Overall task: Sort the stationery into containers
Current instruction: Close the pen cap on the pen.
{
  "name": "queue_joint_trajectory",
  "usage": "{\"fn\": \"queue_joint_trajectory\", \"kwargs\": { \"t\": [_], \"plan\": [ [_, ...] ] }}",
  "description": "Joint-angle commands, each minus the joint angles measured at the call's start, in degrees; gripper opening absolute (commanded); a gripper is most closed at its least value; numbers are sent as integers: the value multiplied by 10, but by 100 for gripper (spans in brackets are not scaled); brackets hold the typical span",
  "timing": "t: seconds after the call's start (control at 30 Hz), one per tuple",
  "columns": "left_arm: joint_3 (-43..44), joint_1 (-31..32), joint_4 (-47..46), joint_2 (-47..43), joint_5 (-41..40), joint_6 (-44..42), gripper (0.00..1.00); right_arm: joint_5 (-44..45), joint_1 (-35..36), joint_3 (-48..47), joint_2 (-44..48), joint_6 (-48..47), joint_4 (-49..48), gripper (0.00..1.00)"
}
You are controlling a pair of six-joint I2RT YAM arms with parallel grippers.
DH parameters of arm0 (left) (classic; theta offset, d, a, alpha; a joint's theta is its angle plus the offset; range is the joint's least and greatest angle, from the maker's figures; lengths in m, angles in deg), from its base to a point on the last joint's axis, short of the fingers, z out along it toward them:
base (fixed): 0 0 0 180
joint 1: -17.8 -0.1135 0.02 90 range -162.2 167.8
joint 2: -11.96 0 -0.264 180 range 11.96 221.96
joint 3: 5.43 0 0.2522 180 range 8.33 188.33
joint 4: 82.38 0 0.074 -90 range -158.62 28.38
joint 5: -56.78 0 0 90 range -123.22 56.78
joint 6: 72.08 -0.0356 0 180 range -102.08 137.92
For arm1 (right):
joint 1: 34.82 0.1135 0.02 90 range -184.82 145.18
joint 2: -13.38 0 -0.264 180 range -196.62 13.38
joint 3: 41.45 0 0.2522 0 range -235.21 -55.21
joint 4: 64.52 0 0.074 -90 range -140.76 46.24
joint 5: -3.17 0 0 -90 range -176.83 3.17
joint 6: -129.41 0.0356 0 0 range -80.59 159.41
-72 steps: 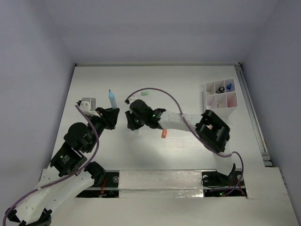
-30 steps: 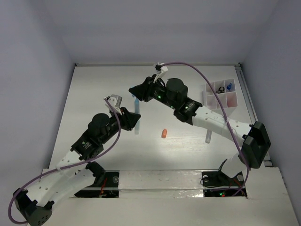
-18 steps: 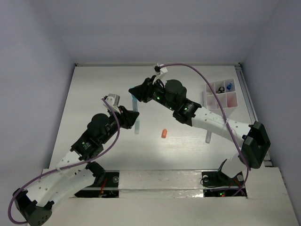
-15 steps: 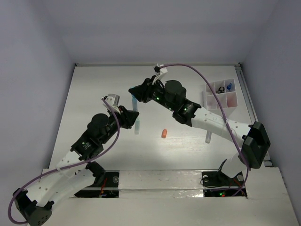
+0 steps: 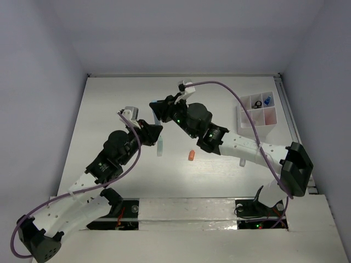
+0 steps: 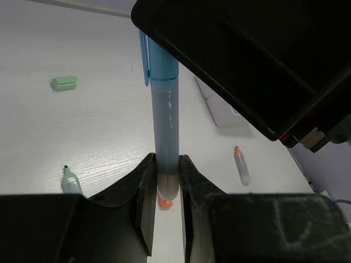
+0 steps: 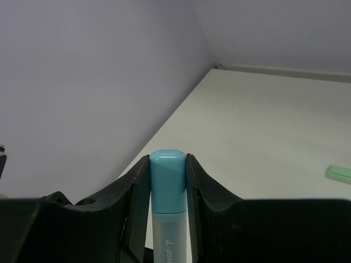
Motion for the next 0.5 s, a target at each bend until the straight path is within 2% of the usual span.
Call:
{"fn": "queue_joint_trajectory", "kwargs": {
  "t": [0.0,0.47],
  "plan": [
    [15,-3,-89,-2,-42,2,0,26,17,25,8,-12,-23,1],
    [54,-3,-69,0,-69,-34,0,-29,22,65,22,11,46,0]
  ]
}}
